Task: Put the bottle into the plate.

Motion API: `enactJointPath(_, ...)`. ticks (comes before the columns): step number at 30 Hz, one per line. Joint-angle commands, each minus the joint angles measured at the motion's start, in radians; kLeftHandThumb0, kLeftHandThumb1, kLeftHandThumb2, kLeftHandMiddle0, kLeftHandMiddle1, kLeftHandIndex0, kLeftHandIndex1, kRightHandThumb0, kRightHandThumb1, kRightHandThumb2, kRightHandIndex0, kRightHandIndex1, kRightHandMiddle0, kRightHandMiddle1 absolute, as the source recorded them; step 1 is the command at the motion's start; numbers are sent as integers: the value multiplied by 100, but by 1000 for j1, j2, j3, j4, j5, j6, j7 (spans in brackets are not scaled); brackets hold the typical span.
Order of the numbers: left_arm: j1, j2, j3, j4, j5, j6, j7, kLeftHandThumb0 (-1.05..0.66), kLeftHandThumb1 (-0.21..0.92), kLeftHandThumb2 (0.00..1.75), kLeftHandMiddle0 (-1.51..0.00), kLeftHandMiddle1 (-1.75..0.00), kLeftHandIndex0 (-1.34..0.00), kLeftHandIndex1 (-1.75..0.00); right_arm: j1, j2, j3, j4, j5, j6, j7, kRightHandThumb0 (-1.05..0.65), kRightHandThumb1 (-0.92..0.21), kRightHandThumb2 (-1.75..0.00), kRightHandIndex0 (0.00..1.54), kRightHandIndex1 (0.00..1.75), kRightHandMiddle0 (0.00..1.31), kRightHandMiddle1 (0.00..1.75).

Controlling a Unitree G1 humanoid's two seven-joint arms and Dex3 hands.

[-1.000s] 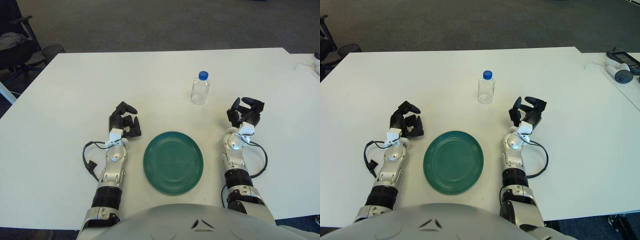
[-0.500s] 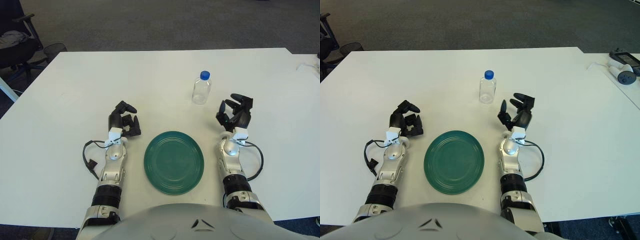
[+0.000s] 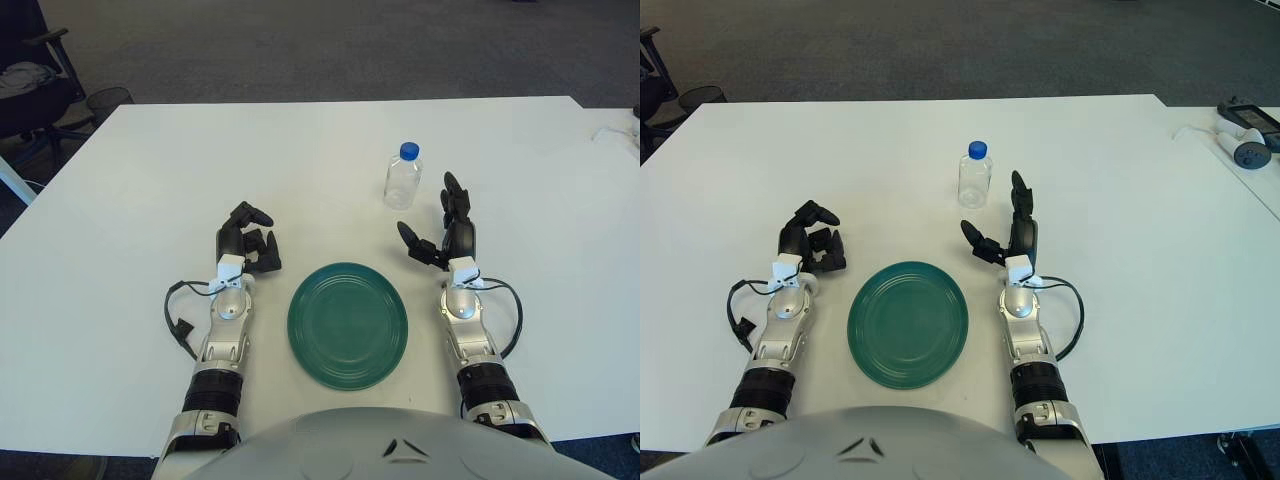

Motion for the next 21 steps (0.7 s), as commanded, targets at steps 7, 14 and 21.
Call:
enactJointPath(7,19,10,0,21,6,43,-4,-57,9,160,-133,-175,-80,-175,25,-45,19,-77,3,23,82,-104,-65,-32,0,0,0,0)
enactJointPath(14,21,11,-1,18,7,51,-4,-57,9,160,-132,-175,-80,-175,42,-64,22,-198,29,51,134,-105,-72,-24,0,0,0,0)
enactJointPath(21,19,11,-1,22,10,52,1,-57,9,160,-132,-175,-80,-175,37,-6,22,-213,-20,106,61,-104,-72,-22,0,0,0,0)
